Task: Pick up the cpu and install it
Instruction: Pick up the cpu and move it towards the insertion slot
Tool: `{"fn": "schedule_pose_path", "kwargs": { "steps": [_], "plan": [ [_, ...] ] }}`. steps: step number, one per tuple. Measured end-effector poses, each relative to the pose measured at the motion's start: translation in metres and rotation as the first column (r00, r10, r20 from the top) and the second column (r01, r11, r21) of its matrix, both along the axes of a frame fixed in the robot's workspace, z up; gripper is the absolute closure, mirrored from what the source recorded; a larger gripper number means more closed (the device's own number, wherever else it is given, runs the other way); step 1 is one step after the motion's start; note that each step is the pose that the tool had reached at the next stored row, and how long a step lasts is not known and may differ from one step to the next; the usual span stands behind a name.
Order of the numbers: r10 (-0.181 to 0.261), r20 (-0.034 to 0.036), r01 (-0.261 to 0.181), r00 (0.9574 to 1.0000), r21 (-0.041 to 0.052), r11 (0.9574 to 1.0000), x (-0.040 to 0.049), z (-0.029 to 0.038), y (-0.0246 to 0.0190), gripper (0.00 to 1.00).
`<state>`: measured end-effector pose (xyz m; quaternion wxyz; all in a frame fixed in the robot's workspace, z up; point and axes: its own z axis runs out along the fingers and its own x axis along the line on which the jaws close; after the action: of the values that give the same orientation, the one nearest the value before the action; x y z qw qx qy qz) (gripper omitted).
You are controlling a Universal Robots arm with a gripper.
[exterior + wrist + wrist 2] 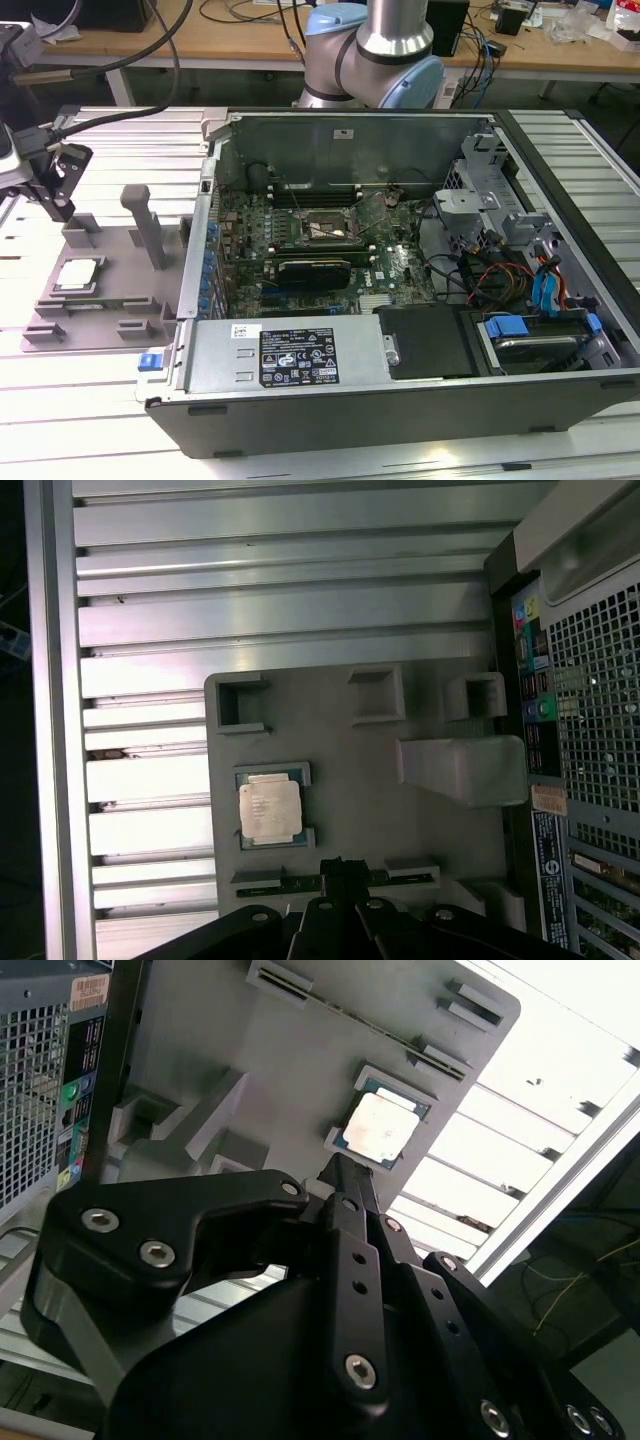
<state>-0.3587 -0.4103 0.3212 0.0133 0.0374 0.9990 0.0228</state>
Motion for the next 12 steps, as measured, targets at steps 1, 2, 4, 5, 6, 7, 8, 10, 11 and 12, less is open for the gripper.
{"fn": "schedule_pose_path", "kwargs": {
  "steps": [1,2,4,5,6,7,8,10,11,12],
  "plan": [
    [0.000,-0.0001,0.000,1.0000,0.0000,1.0000,0.0000,0.0000,0.0000,0.89],
    [0.000,-0.0001,0.000,1.0000,0.0000,1.0000,0.0000,0.0000,0.0000,0.89],
    [0.000,-0.0001,0.000,1.0000,0.0000,1.0000,-0.0003,0.0000,0.0000,0.89],
    [0.000,0.0000,0.000,1.0000,0.0000,1.0000,-0.0012,-0.0002,0.0000,0.89],
    [0.000,0.0000,0.000,1.0000,0.0000,1.0000,-0.0014,-0.0003,0.0000,0.89],
    [0.000,-0.0001,0.000,1.0000,0.0000,1.0000,-0.0017,-0.0004,0.0000,0.89],
    [0.000,0.0000,0.000,1.0000,0.0000,1.0000,-0.0022,-0.0008,0.0000,0.89],
    [0.000,-0.0001,0.000,1.0000,-0.0001,1.0000,-0.0038,-0.0019,0.0000,0.89],
    [0.000,-0.0001,0.000,1.0000,0.0000,1.0000,-0.0044,-0.0024,0.0001,0.89],
    [0.000,-0.0001,0.000,1.0000,-0.0001,1.0000,-0.0051,-0.0027,0.0003,0.89]
  ]
}}
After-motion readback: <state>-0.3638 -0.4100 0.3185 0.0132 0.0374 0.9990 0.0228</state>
